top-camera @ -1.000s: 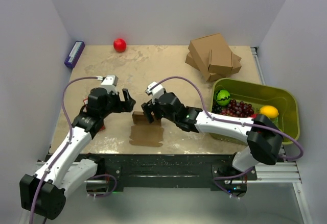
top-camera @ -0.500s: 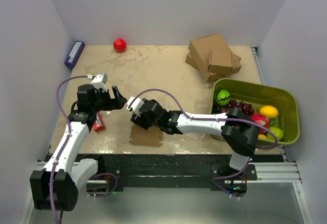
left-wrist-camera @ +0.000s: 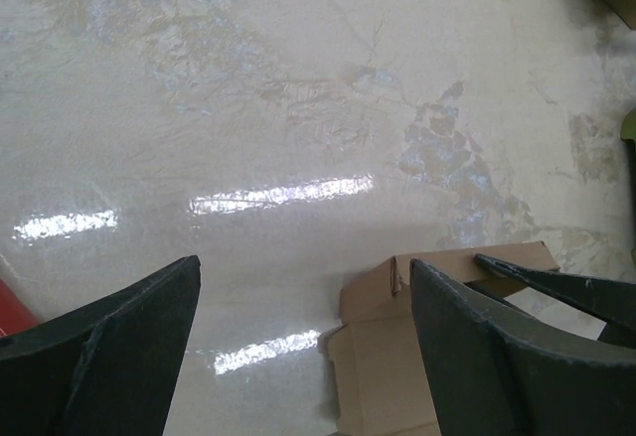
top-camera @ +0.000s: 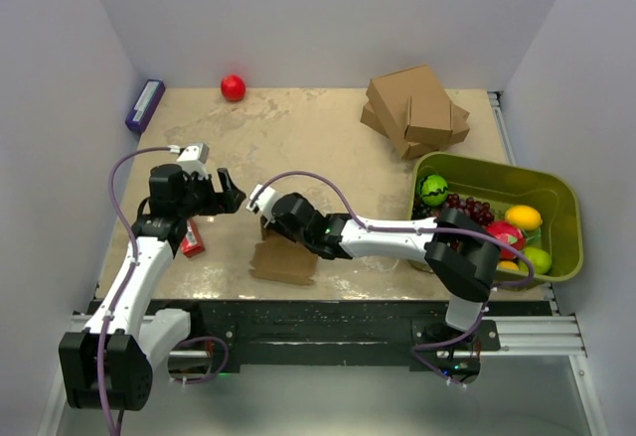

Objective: Fold the paper box

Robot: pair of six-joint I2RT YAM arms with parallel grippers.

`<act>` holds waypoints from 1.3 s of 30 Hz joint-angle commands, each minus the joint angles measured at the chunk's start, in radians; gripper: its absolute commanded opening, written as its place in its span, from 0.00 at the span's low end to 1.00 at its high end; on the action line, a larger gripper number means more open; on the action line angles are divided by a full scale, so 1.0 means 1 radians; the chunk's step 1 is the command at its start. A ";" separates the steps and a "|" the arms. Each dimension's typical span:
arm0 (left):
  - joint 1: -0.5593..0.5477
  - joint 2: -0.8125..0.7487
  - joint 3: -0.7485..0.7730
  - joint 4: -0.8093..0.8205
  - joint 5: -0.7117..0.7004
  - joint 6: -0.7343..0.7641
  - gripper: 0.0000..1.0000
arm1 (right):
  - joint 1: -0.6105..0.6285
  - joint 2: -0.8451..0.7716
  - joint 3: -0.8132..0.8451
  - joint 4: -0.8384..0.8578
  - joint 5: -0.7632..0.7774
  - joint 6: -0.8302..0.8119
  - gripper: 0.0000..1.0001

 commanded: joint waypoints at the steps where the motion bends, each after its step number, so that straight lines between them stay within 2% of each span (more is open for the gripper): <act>1: 0.010 -0.025 0.018 0.018 -0.028 0.047 0.90 | -0.028 0.004 0.013 -0.043 0.028 0.113 0.21; 3: 0.010 -0.028 0.020 0.023 -0.021 0.050 0.89 | -0.051 0.001 -0.013 -0.048 -0.016 0.167 0.20; 4: 0.010 -0.030 0.020 0.027 -0.013 0.050 0.89 | -0.083 0.000 -0.023 -0.053 -0.039 0.267 0.20; 7: 0.010 -0.034 0.026 0.015 -0.028 0.040 0.90 | -0.139 -0.003 -0.056 -0.071 -0.093 0.419 0.19; 13: 0.009 -0.095 0.026 -0.031 -0.073 -0.005 0.90 | -0.191 0.029 -0.104 -0.123 -0.153 0.656 0.21; 16: 0.010 -0.129 0.011 -0.069 -0.097 -0.048 0.91 | -0.214 0.055 -0.119 -0.142 -0.174 0.745 0.27; 17: 0.009 -0.148 0.003 -0.078 -0.096 -0.063 0.91 | -0.217 0.053 -0.124 -0.142 -0.188 0.760 0.33; 20: 0.009 -0.201 -0.046 -0.089 -0.068 -0.100 0.91 | -0.240 0.020 -0.155 -0.109 -0.257 0.796 0.53; 21: 0.009 -0.212 -0.058 -0.091 -0.062 -0.112 0.90 | -0.246 -0.008 -0.161 -0.105 -0.271 0.800 0.63; 24: 0.007 -0.238 -0.077 -0.083 -0.070 -0.155 0.90 | -0.274 -0.055 -0.159 -0.114 -0.305 0.799 0.69; 27: 0.007 -0.224 -0.098 -0.059 -0.065 -0.192 0.89 | -0.324 -0.115 -0.161 -0.137 -0.332 0.793 0.70; 29: 0.004 -0.192 -0.144 -0.027 -0.028 -0.222 0.84 | -0.352 -0.149 -0.161 -0.152 -0.313 0.773 0.70; 31: -0.012 -0.159 -0.187 0.039 0.011 -0.239 0.76 | -0.364 -0.157 -0.158 -0.187 -0.259 0.747 0.69; 39: -0.055 0.022 -0.281 0.268 0.015 -0.273 0.64 | -0.364 -0.209 -0.217 -0.234 -0.072 0.701 0.66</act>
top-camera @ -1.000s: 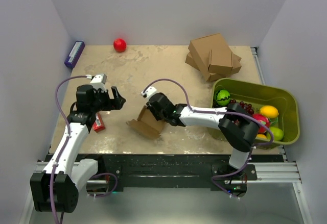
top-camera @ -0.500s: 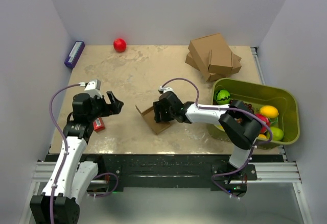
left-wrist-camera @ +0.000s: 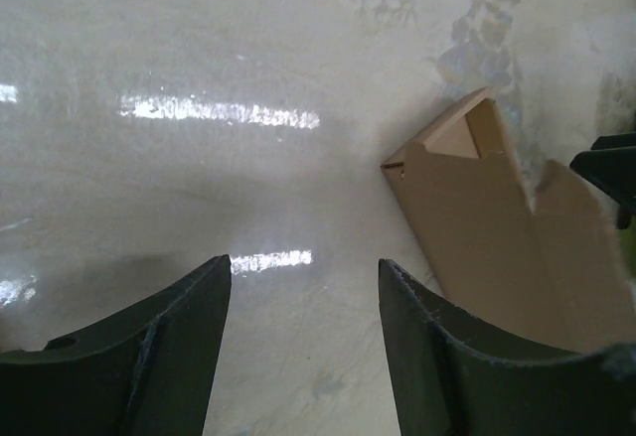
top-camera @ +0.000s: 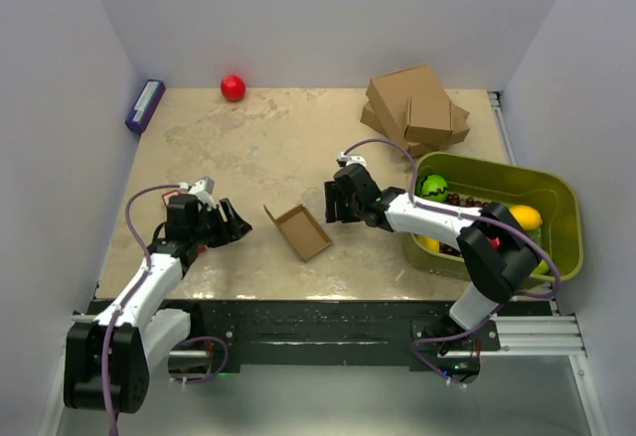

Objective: Fold the paper box

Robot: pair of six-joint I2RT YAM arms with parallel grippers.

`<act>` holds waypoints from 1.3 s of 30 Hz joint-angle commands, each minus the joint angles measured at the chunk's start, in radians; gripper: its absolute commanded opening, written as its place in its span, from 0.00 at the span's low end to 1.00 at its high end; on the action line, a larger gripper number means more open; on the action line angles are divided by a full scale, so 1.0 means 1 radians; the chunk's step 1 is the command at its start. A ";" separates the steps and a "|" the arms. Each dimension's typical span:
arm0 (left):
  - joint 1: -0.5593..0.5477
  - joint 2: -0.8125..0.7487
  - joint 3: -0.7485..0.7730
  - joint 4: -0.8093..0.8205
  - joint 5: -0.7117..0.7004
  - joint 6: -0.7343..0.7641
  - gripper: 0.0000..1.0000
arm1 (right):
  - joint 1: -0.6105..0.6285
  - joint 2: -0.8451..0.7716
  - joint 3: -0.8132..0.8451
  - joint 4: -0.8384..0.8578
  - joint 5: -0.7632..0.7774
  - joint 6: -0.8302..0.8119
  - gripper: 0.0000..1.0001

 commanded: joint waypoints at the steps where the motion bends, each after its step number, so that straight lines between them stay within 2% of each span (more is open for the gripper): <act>1: -0.042 0.069 -0.016 0.196 0.021 -0.039 0.63 | 0.007 -0.055 -0.047 -0.039 0.117 -0.039 0.66; 5: -0.148 0.223 0.034 0.245 -0.050 -0.026 0.64 | 0.008 -0.044 -0.064 -0.019 0.074 -0.045 0.65; 11: -0.168 0.394 0.064 0.370 -0.039 -0.026 0.63 | 0.056 -0.026 -0.090 0.026 0.040 -0.031 0.64; 18: -0.202 0.504 0.083 0.526 0.013 -0.032 0.60 | 0.129 -0.004 -0.112 0.020 0.082 -0.020 0.64; 22: -0.240 0.573 0.110 0.586 0.028 -0.046 0.59 | 0.163 -0.040 -0.136 0.033 0.051 0.004 0.64; 28: -0.315 0.667 0.205 0.652 0.070 -0.049 0.59 | 0.200 -0.092 -0.185 0.153 -0.015 0.027 0.64; 34: -0.326 0.713 0.258 0.718 0.133 -0.057 0.60 | 0.203 -0.146 -0.213 0.199 -0.017 0.029 0.70; 36: -0.319 0.699 0.289 0.663 0.101 -0.031 0.63 | 0.202 -0.202 -0.231 0.190 -0.015 0.012 0.71; 37: -0.311 0.680 0.301 0.637 0.091 -0.010 0.65 | 0.197 -0.228 -0.237 0.190 -0.020 -0.003 0.76; 39: -0.264 0.658 0.312 0.623 0.120 -0.014 0.73 | 0.147 -0.280 -0.262 0.207 -0.071 -0.043 0.79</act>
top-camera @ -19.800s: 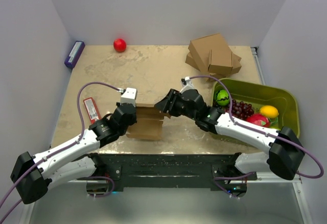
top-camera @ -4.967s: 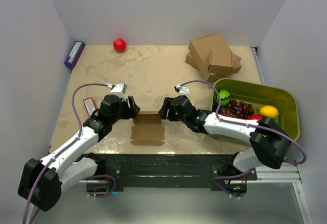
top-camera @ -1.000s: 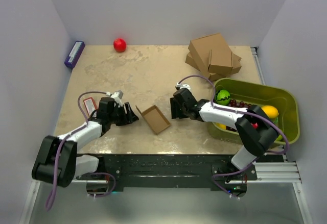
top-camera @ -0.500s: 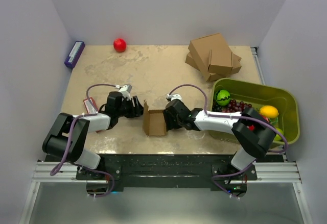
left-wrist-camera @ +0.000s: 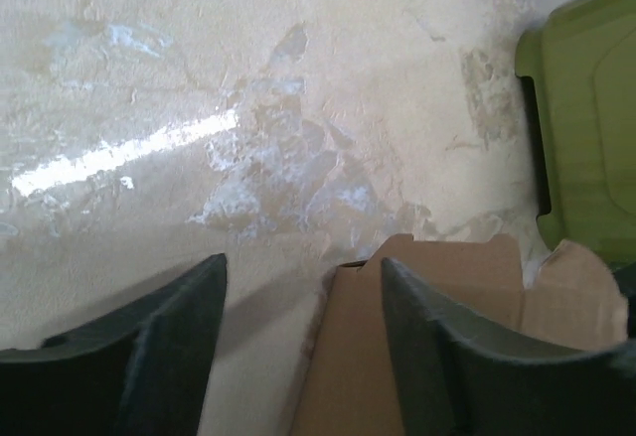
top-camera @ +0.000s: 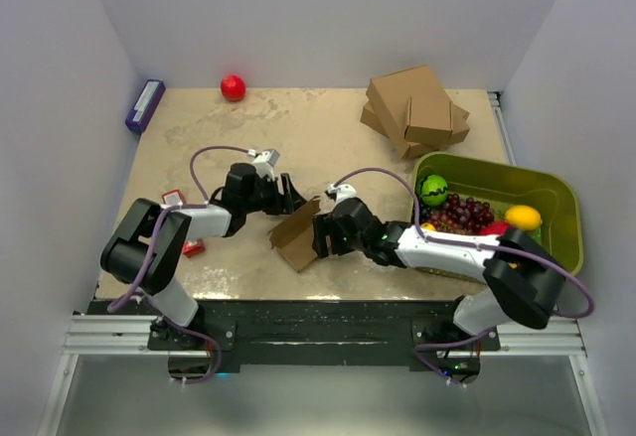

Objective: Fold the paper box

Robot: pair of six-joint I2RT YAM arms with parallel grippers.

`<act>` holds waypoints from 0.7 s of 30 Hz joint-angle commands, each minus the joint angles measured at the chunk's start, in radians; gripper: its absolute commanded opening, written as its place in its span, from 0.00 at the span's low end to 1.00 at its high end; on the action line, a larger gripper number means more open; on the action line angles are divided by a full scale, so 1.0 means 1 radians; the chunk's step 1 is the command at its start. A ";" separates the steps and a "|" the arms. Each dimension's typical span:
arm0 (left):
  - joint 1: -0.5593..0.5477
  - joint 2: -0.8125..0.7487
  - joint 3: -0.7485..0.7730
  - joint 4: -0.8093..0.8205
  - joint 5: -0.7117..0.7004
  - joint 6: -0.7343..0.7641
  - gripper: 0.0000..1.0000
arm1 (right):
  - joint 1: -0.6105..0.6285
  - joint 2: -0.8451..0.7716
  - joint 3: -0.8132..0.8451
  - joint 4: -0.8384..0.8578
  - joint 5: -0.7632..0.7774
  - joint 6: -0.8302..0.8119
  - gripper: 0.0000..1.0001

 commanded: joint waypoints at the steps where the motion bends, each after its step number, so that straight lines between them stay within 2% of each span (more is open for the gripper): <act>1: 0.078 -0.075 0.057 -0.002 0.039 0.010 0.74 | -0.080 -0.170 -0.043 0.090 -0.092 -0.072 0.80; 2: 0.098 -0.092 0.054 -0.011 0.045 0.005 0.76 | -0.135 -0.194 -0.070 0.136 -0.126 -0.094 0.81; 5: 0.156 -0.181 0.036 -0.082 0.012 0.008 0.77 | -0.195 -0.236 -0.078 0.193 -0.171 -0.244 0.83; 9: 0.161 -0.344 -0.007 -0.179 -0.114 0.021 0.78 | -0.276 -0.183 -0.057 0.284 -0.304 -0.301 0.82; 10: 0.160 -0.415 -0.017 -0.200 -0.135 0.025 0.78 | -0.293 -0.165 -0.052 0.302 -0.374 -0.305 0.81; 14: 0.164 -0.632 -0.086 -0.350 -0.267 0.036 0.81 | -0.335 -0.096 -0.022 0.382 -0.499 -0.370 0.78; 18: 0.164 -0.891 -0.178 -0.389 -0.254 0.034 0.84 | -0.348 -0.045 -0.003 0.439 -0.619 -0.413 0.79; 21: 0.163 -0.973 -0.224 -0.436 -0.177 0.037 0.82 | -0.351 0.000 0.018 0.459 -0.649 -0.433 0.79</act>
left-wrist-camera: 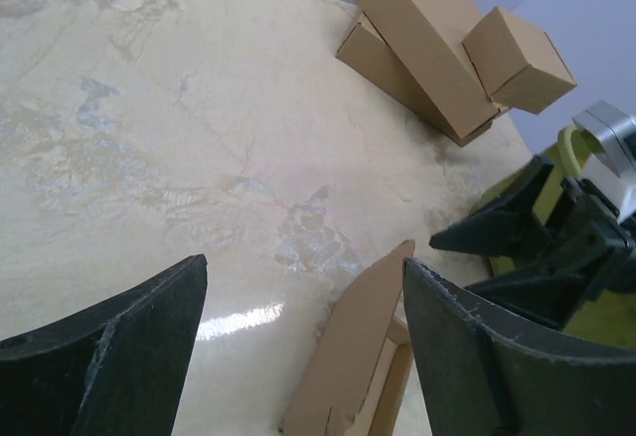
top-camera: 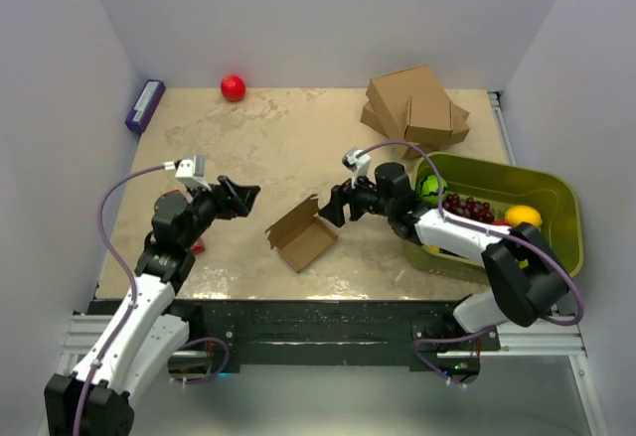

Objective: Fold the paper box

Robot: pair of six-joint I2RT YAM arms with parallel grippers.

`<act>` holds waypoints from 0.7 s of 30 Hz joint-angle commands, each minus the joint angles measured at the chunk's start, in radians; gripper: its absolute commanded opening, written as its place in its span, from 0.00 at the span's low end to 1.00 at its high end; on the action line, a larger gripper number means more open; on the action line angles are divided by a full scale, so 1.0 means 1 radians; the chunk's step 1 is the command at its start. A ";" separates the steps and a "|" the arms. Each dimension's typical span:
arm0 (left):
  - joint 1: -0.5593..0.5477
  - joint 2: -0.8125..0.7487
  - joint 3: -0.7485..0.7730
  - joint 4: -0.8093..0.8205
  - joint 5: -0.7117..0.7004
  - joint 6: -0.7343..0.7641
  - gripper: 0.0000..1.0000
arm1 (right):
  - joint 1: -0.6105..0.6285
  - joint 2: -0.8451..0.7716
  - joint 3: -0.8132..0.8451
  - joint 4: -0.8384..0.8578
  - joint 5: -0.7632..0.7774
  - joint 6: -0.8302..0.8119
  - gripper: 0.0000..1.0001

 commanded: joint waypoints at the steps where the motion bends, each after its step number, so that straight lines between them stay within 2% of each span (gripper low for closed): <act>1: -0.001 -0.093 -0.066 -0.103 0.071 0.020 0.81 | -0.006 0.043 0.077 0.121 -0.138 -0.075 0.78; 3: -0.004 -0.113 -0.098 -0.104 0.172 0.007 0.79 | -0.007 0.062 0.085 0.147 -0.146 -0.078 0.78; 5: -0.025 -0.131 -0.128 -0.102 0.194 -0.009 0.78 | -0.006 0.096 0.111 0.144 -0.152 -0.092 0.78; 10: -0.105 -0.170 -0.158 -0.159 0.117 -0.022 0.77 | -0.006 0.145 0.136 0.167 -0.166 -0.091 0.77; 18: -0.172 -0.064 -0.134 -0.221 0.013 -0.016 0.75 | -0.006 0.178 0.144 0.176 -0.184 -0.085 0.75; 21: -0.183 -0.056 -0.134 -0.225 0.001 -0.017 0.70 | -0.006 0.194 0.151 0.181 -0.193 -0.083 0.74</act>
